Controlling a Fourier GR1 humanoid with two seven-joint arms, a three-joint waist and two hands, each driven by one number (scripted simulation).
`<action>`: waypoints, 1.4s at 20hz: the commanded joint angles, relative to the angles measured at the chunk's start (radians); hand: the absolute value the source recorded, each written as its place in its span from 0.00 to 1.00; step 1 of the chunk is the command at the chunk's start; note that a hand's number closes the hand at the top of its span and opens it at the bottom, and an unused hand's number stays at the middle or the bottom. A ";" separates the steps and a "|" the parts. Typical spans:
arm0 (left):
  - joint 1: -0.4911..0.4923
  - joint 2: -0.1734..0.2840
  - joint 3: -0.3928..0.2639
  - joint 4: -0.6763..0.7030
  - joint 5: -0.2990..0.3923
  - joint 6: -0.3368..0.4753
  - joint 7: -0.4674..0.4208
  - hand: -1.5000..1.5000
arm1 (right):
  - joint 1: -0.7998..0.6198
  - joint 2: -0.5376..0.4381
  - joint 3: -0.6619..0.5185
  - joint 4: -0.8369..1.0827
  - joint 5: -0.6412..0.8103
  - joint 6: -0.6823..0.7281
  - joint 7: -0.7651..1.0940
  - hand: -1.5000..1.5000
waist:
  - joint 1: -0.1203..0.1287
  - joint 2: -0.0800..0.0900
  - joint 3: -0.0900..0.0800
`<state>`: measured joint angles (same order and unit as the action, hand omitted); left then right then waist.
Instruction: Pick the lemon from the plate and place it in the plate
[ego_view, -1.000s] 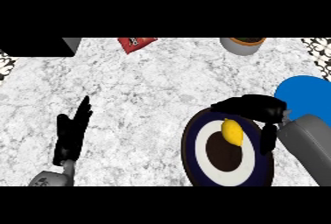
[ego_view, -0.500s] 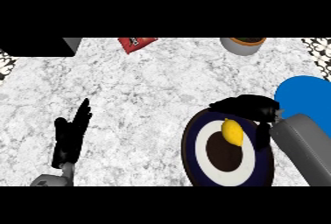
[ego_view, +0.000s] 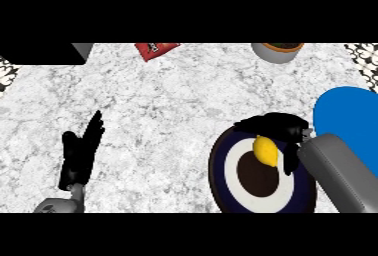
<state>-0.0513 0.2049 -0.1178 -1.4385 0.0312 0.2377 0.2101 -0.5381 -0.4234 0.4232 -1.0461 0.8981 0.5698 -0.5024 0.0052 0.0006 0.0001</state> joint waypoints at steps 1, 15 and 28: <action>0.049 0.005 0.018 -0.016 -0.008 -0.024 -0.025 0.50 | -0.070 0.061 -0.019 0.107 0.046 0.017 -0.037 1.00 | 0.006 0.001 0.000; 0.078 -0.008 0.050 -0.042 -0.020 -0.030 -0.014 0.50 | 0.120 0.034 -0.279 0.003 0.026 -0.224 0.152 1.00 | -0.041 -0.011 -0.001; 0.047 -0.044 0.032 -0.032 -0.048 -0.006 0.006 0.50 | 0.315 0.141 -0.477 -0.519 0.000 -0.516 0.547 1.00 | -0.034 -0.009 -0.001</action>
<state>0.0008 0.1795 -0.0720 -1.4728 -0.0030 0.2208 0.2124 -0.2782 -0.3108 -0.0202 -1.3938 0.9082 0.1056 -0.0284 -0.0338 -0.0098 -0.0012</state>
